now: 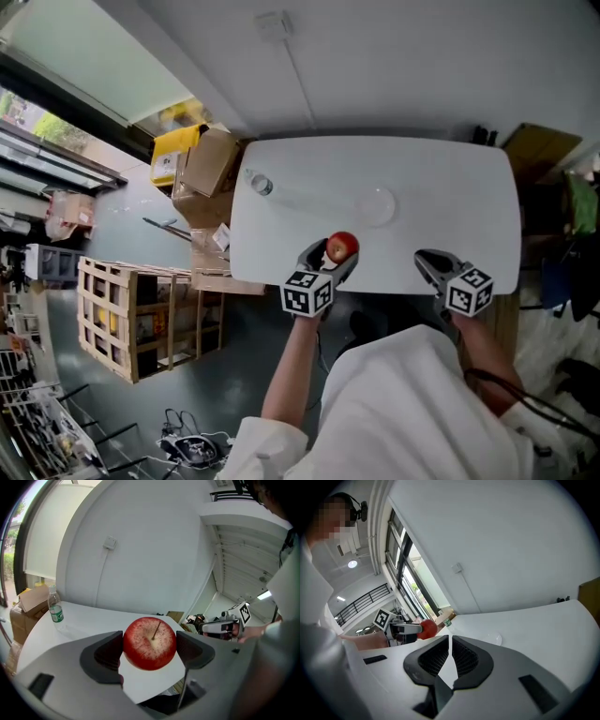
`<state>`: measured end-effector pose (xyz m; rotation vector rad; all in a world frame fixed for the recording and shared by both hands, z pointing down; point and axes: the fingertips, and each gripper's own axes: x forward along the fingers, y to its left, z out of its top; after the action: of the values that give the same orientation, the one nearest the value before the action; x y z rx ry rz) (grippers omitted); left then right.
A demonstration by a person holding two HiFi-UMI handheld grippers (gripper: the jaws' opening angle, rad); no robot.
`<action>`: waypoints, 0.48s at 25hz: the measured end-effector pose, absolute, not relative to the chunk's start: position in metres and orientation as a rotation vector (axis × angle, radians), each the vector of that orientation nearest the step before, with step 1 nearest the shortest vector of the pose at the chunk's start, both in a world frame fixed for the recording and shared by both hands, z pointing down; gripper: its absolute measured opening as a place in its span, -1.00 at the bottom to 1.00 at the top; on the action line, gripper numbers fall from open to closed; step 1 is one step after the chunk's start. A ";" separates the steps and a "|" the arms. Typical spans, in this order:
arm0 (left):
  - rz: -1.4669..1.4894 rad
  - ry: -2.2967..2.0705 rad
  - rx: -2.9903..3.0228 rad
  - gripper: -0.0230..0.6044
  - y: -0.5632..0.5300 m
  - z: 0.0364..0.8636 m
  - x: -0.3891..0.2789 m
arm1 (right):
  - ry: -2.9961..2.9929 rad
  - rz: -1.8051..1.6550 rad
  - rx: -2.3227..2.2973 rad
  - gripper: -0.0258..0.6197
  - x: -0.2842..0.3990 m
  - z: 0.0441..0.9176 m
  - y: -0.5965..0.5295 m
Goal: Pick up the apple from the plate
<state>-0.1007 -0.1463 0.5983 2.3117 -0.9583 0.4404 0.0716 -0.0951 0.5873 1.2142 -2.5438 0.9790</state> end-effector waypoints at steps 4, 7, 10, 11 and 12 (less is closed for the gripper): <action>0.430 -0.925 2.328 0.21 -0.120 0.584 -0.126 | -2.537 0.959 1.248 -0.78 0.050 0.585 -0.067; 0.412 -0.880 2.341 0.21 -0.106 0.576 -0.136 | -2.541 0.955 1.266 -0.78 0.038 0.582 -0.052; 0.401 -0.862 2.358 0.21 -0.096 0.568 -0.143 | -2.549 0.956 1.276 -0.78 0.031 0.577 -0.040; 0.394 -0.858 2.361 0.21 -0.094 0.565 -0.144 | -2.551 0.952 1.276 -0.78 0.030 0.575 -0.037; 0.387 -0.856 2.364 0.21 -0.091 0.562 -0.145 | -2.553 0.946 1.275 -0.78 0.030 0.573 -0.035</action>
<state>-0.1452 -0.0910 0.5624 2.3637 -0.8560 0.3869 0.0296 -0.0346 0.5729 1.2745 -2.5533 0.9456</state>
